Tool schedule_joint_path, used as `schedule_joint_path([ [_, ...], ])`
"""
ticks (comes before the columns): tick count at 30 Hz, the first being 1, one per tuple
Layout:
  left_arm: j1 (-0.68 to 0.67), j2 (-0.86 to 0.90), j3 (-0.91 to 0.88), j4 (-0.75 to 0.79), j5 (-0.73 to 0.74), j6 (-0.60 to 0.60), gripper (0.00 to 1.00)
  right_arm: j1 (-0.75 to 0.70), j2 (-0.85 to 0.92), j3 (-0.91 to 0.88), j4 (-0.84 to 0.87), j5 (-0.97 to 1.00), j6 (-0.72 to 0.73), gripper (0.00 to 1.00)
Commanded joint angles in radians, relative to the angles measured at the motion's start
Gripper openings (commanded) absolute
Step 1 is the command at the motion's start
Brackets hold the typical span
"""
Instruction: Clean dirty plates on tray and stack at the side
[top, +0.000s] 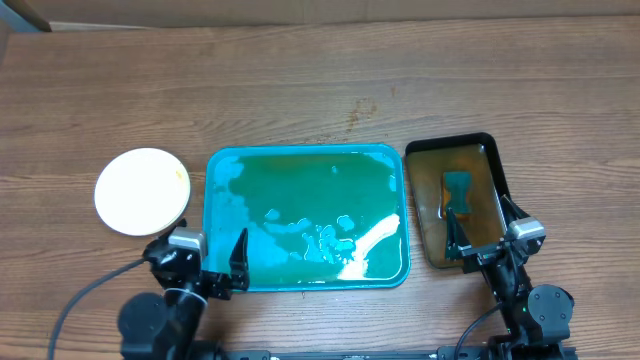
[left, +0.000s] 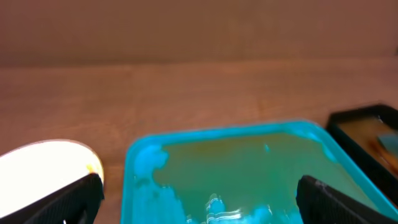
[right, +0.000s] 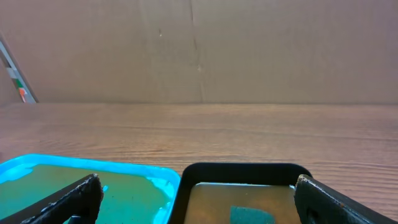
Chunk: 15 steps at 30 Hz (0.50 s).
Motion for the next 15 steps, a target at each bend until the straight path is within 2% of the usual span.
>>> schedule_joint_path([
  [1, -0.006, -0.093, -0.146, 0.127, -0.029, -0.066, 1.0, -0.003, -0.01, -0.01, 0.005, 0.0, -0.003, 1.0],
  [9, -0.006, -0.113, -0.426, 0.65, -0.083, -0.119, 1.0, -0.003, -0.01, -0.01, 0.005, 0.0, -0.003, 1.0],
  [13, -0.007, -0.113, -0.424, 0.604, -0.112, -0.094, 1.0, -0.003, -0.01, -0.01, 0.005, 0.0, -0.003, 1.0],
  [15, -0.007, -0.113, -0.424, 0.521, -0.105, -0.093, 1.0, -0.003, -0.01, -0.01, 0.005, 0.0, -0.003, 1.0],
])
